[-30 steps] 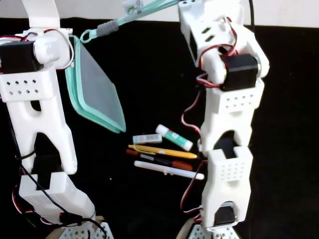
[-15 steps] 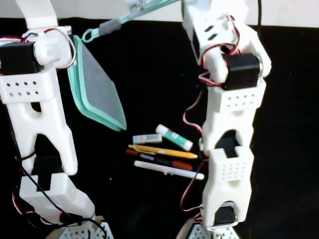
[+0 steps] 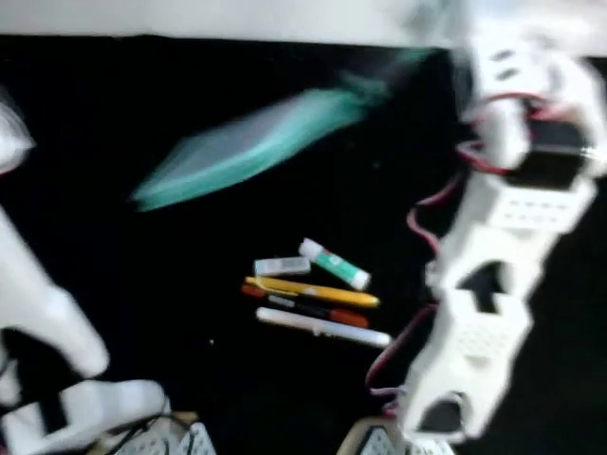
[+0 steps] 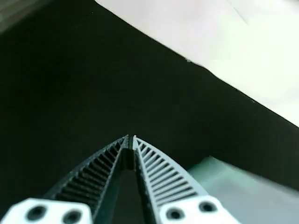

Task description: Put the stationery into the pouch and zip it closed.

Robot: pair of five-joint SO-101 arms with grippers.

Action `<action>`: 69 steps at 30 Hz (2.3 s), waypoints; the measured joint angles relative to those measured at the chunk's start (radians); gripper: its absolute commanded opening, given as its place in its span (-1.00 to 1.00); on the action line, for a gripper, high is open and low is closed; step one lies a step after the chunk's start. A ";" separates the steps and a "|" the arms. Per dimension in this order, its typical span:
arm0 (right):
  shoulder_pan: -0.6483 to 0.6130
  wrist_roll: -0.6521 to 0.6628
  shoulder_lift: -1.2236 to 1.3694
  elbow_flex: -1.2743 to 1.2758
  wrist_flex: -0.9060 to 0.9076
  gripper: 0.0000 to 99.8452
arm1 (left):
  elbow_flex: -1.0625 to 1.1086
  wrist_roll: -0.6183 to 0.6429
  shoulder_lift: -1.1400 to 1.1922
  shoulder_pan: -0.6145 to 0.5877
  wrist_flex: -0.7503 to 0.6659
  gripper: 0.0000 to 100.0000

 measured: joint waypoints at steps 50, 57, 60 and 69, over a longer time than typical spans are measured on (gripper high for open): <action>-0.552 0.347 -0.118 -0.005 0.058 -0.99 | 0.144 -0.081 -0.011 -0.021 0.002 -0.98; -0.549 0.350 -0.118 -0.005 0.028 -0.99 | 0.147 -0.081 -0.011 -0.021 0.002 -0.98; -0.549 0.351 -0.137 -0.003 -0.023 -0.99 | 0.147 -0.081 -0.011 -0.021 0.002 -0.98; -0.549 0.351 -0.207 -0.008 -0.023 -0.99 | 0.147 -0.081 -0.011 -0.021 0.002 -0.98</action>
